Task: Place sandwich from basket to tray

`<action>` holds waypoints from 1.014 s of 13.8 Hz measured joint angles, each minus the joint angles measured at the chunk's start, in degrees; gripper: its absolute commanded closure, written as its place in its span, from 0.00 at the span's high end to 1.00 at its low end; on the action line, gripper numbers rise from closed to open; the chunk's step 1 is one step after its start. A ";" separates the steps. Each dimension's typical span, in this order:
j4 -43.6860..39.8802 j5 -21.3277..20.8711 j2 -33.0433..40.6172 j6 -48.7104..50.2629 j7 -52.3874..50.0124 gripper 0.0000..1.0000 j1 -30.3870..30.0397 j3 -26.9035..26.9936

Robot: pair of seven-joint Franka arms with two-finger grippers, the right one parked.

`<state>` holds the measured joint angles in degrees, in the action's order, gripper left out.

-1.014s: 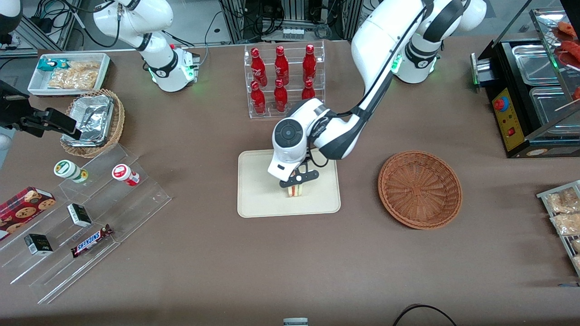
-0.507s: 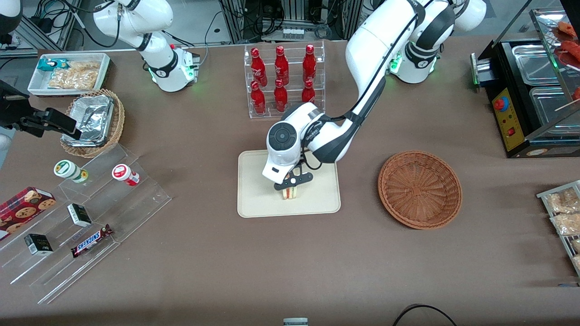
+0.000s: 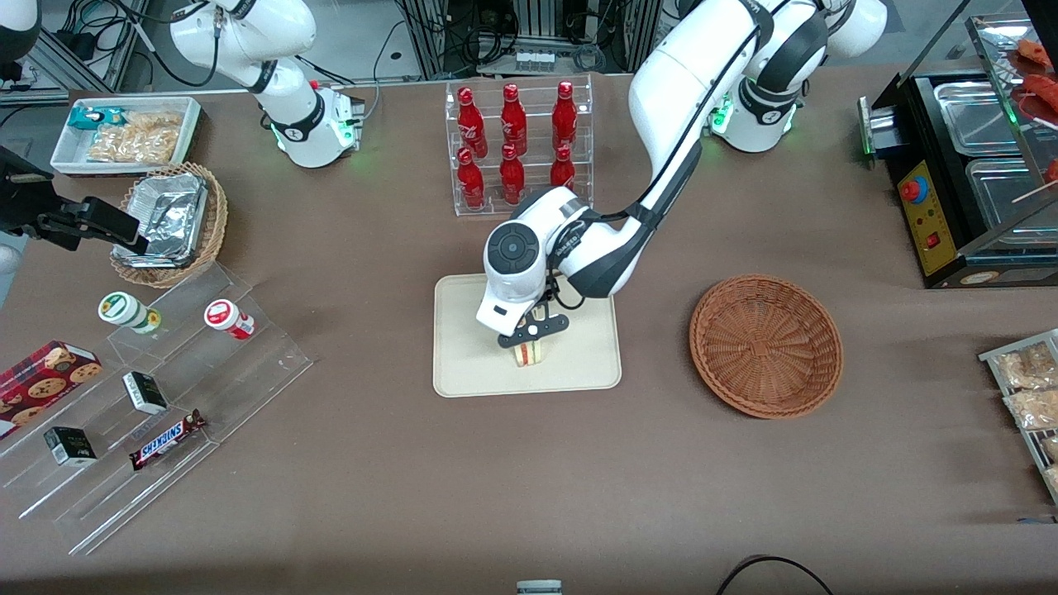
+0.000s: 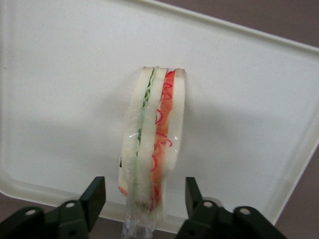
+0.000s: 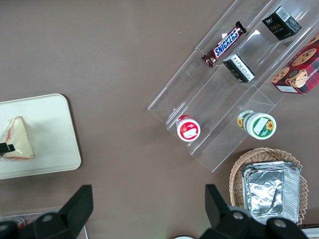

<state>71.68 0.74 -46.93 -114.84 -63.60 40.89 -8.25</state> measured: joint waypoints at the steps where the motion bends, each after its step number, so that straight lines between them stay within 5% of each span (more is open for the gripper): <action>1: -0.63 0.00 0.84 1.13 -0.01 1.00 -0.01 0.05; 8: -1.27 -4.02 8.94 9.37 -0.01 1.00 -1.35 2.86; 14: 5.78 -2.36 16.34 13.65 11.47 1.00 -8.45 3.02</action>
<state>77.47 -1.63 -30.59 -101.19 -52.12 32.44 -5.23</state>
